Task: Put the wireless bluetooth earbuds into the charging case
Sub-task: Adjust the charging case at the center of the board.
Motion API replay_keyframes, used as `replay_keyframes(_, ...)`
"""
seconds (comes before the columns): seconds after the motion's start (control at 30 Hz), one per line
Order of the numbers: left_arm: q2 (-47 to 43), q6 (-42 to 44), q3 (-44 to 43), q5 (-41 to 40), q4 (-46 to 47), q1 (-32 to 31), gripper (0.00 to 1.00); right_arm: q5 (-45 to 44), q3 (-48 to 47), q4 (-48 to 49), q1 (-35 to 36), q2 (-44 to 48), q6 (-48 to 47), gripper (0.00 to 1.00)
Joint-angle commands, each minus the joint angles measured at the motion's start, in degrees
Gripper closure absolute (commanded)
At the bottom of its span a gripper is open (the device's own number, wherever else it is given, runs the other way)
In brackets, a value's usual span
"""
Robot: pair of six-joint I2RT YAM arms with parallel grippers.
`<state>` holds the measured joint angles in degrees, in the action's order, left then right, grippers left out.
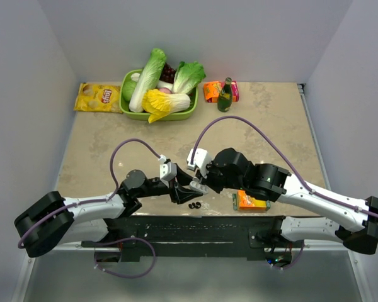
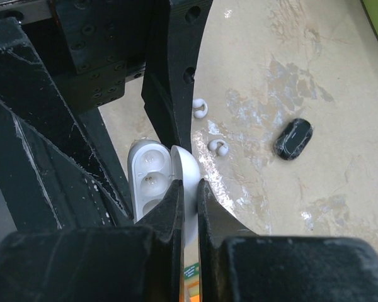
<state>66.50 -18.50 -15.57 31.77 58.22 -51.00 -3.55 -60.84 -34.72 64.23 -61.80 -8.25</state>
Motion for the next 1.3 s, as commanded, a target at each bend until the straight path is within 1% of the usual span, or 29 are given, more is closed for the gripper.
replay_keyframes(0.0, -0.05, -0.13, -0.42, 0.75, 4.89, 0.29, 0.50, -0.49, -1.91, 2.11, 0.20, 1.07, -0.80, 1.00)
replay_keyframes(0.07, 0.03, 0.04, -0.51, 0.66, 4.80, 0.29, 0.54, -0.40, -1.92, 2.11, 0.20, 1.07, -0.80, 1.00)
replay_keyframes(0.1, 0.12, 0.04, -0.42, 0.66, 4.71, 0.29, 0.62, -0.40, -1.83, 2.03, 0.20, 1.07, -0.80, 1.00)
replay_keyframes(0.17, 0.12, 0.04, -0.42, 0.66, 4.80, 0.38, 0.69, -0.40, -1.83, 2.11, 0.20, 1.16, -0.71, 1.00)
replay_keyframes(0.2, 0.30, 0.04, -0.34, 0.66, 4.80, 0.38, 0.80, -0.40, -1.74, 2.11, 0.20, 1.07, -0.71, 1.00)
replay_keyframes(0.27, 0.38, 0.04, -0.25, 0.66, 4.98, 0.29, 0.87, -0.23, -1.83, 2.11, 0.20, 1.16, -0.54, 1.00)
replay_keyframes(0.3, 0.39, 0.04, -0.16, 0.58, 5.24, 0.38, 0.97, -0.14, -1.83, 2.11, 0.28, 1.07, -0.54, 1.00)
replay_keyframes(0.33, 0.56, 0.04, -0.07, 0.57, 5.33, 0.38, 1.00, -0.14, -1.83, 2.11, 0.20, 1.07, -0.45, 1.00)
replay_keyframes(0.5, 0.83, -0.39, 0.80, 0.49, 6.99, 0.38, 1.00, -0.66, -1.83, 2.37, 0.20, 1.07, -0.01, 1.00)
replay_keyframes(0.6, 1.00, -0.57, 1.86, 1.10, 9.10, 0.38, 1.00, -2.85, -1.56, 3.34, 0.20, 1.16, 1.66, 1.00)
replay_keyframes(0.63, 1.09, -0.66, 2.12, 1.02, 9.46, 0.29, 1.00, -3.82, -1.56, 3.60, 0.20, 1.33, 2.79, 0.96)
replay_keyframes(0.7, 0.91, -0.92, 2.82, 0.84, 10.42, 0.38, 1.00, -4.18, -1.39, 4.22, 0.20, 1.77, 3.68, 0.83)
replay_keyframes(0.73, 0.91, -1.18, 3.00, 0.49, 10.69, 0.38, 1.00, -5.84, -1.30, 4.66, 0.20, 2.03, 4.64, 0.69)
replay_keyframes(0.8, 0.65, -1.54, 3.96, -0.39, 11.48, 0.38, 1.00, -7.25, -1.12, 6.24, 0.20, 2.99, 5.61, 0.59)
replay_keyframes(0.83, 0.30, -1.97, 4.49, -0.91, 12.00, 0.38, 1.00, -8.22, -1.21, 6.85, 0.20, 3.26, 6.40, 0.49)
replay_keyframes(0.9, -0.57, -2.33, 6.07, -2.58, 13.32, 0.47, 1.00, -8.84, -1.39, 8.70, 0.20, 4.31, 7.19, 0.42)
replay_keyframes(0.93, -1.02, -2.68, 6.60, -3.20, 13.67, 0.47, 1.00, -9.28, -1.47, 9.23, 0.20, 4.84, 7.81, 0.37)
replay_keyframes(1.0, -2.68, -2.85, 8.44, -5.48, 14.55, 0.64, 1.00, -9.89, -1.21, 11.16, 0.20, 5.72, 7.81, 0.33)
replay_keyframes(1.1, -6.01, -4.08, 11.95, -9.78, 16.31, 1.08, 1.00, -11.39, 0.71, 13.79, 0.20, 7.39, 10.71, 0.32)
replay_keyframes(1.17, -7.78, -5.57, 14.24, -13.46, 17.54, 1.08, 1.00, -13.92, 4.12, 16.33, 0.20, 8.54, 13.60, 0.33)
replay_keyframes(1.2, -9.70, -5.93, 17.13, -14.44, 18.76, 1.08, 1.00, -14.55, 5.63, 17.22, 0.20, 8.63, 14.92, 0.35)
replay_keyframes(1.27, -12.00, -7.34, 19.60, -17.51, 19.30, 0.99, 1.00, -15.86, 9.57, 18.89, 0.20, 7.58, 18.70, 0.38)
